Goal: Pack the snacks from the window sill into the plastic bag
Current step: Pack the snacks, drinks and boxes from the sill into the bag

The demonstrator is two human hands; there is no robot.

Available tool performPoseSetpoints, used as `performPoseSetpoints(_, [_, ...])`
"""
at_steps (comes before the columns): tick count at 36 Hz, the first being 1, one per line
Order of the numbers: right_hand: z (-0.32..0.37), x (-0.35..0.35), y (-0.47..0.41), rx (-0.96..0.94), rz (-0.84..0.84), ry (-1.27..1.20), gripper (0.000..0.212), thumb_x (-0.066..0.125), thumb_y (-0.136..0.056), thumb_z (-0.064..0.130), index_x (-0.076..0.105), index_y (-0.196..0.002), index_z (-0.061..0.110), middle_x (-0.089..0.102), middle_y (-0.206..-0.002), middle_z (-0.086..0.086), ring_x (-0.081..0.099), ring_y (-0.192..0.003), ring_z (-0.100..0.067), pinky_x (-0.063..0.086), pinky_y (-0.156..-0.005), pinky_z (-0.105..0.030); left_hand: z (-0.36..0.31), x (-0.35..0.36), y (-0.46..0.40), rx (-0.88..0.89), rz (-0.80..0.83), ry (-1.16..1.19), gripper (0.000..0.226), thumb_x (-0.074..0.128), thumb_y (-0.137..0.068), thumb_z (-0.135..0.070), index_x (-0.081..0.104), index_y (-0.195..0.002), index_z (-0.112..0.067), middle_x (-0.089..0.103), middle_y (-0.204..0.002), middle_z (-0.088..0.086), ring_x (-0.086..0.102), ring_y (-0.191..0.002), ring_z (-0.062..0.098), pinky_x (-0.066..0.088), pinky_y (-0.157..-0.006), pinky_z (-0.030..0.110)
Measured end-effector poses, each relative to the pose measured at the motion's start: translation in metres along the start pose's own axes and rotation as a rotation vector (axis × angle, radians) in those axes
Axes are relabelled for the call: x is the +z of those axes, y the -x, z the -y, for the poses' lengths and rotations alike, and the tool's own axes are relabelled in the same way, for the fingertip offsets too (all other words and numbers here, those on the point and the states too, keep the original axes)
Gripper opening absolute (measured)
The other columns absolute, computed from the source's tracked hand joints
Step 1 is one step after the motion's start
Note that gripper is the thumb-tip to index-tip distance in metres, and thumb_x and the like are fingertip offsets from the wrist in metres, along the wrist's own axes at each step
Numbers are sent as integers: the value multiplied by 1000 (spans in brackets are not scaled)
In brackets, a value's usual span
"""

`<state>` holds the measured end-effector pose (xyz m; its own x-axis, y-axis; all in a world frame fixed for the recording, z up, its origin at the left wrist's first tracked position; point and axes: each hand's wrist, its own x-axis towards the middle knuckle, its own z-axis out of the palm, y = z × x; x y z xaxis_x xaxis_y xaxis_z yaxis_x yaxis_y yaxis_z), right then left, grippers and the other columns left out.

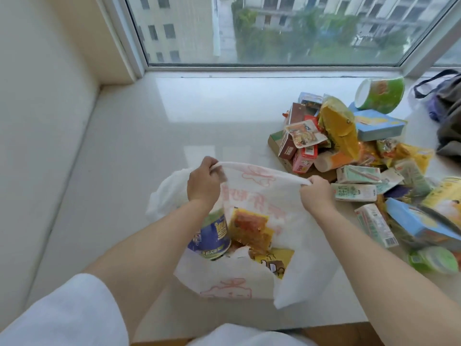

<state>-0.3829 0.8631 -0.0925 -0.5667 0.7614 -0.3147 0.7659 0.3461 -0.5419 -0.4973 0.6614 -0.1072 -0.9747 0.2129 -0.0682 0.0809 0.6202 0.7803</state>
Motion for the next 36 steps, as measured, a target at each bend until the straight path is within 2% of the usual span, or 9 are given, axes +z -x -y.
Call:
performPoseSetpoints(10, [11,-46,-16,-123,-165,-48,15,45,-93,13,57,-103,10,60,-98,-11,49,-84,-27,38,-69,-32,-40,3,-23,100,-97,-147,18,43,-97,-20,59,-104,-19,68,-91,9,59,-83,33,39,-65,30])
performPoseSetpoints(14, [3,-46,-24,-42,-108,-61,43,56,-90,18,42,-130,13,46,-130,-13,46,-116,-31,41,-92,-40,-33,9,-28,58,-4,-257,43,46,-94,-15,40,-135,-26,49,-135,6,47,-120,28,42,-93,38])
performPoseSetpoints(16, [-10,-42,-22,-187,-167,135,64,64,-83,22,34,-139,12,37,-138,-14,38,-126,-31,35,-102,-43,-25,10,-24,269,-71,-439,56,58,-86,-16,36,-137,-21,38,-143,8,32,-131,26,32,-106,41])
performPoseSetpoints(19, [-33,-28,-12,-505,-319,389,69,74,-73,30,40,-132,19,44,-129,-13,39,-119,-31,38,-94,-52,-7,20,-4,881,-118,-615,35,56,-78,-34,52,-109,-19,61,-109,8,56,-100,29,36,-84,37])
performPoseSetpoints(21, [-47,-18,-6,-522,-261,533,71,71,-74,40,35,-133,26,39,-134,-10,31,-124,-28,34,-97,-60,7,26,21,1014,188,-738,37,53,-81,-46,59,-103,-17,64,-99,5,62,-89,28,36,-77,36])
performPoseSetpoints(24, [-66,-6,-2,-336,65,698,75,59,-80,47,19,-143,36,17,-150,1,14,-141,-27,21,-105,-64,25,29,55,607,726,-1031,66,61,-80,-54,42,-133,-20,53,-125,2,56,-112,26,44,-83,35])
performPoseSetpoints(26, [-79,-1,2,-271,198,695,70,53,-86,36,15,-145,38,12,-154,3,16,-140,-28,24,-105,-65,35,32,68,440,900,-1048,69,65,-82,-39,33,-142,-28,52,-132,3,55,-116,28,47,-86,33])
performPoseSetpoints(29, [-95,3,6,-255,238,730,63,44,-92,22,15,-145,40,8,-157,2,23,-137,-31,30,-103,-62,36,32,81,410,1125,-959,46,57,-87,-25,50,-133,-30,56,-128,2,53,-117,26,46,-90,31])
performPoseSetpoints(36, [-105,-3,2,-366,276,877,66,48,-89,13,21,-144,39,13,-157,1,22,-139,-27,29,-104,-58,2,23,108,340,1529,-872,43,56,-93,-31,52,-134,-22,57,-129,2,51,-114,22,35,-86,24])
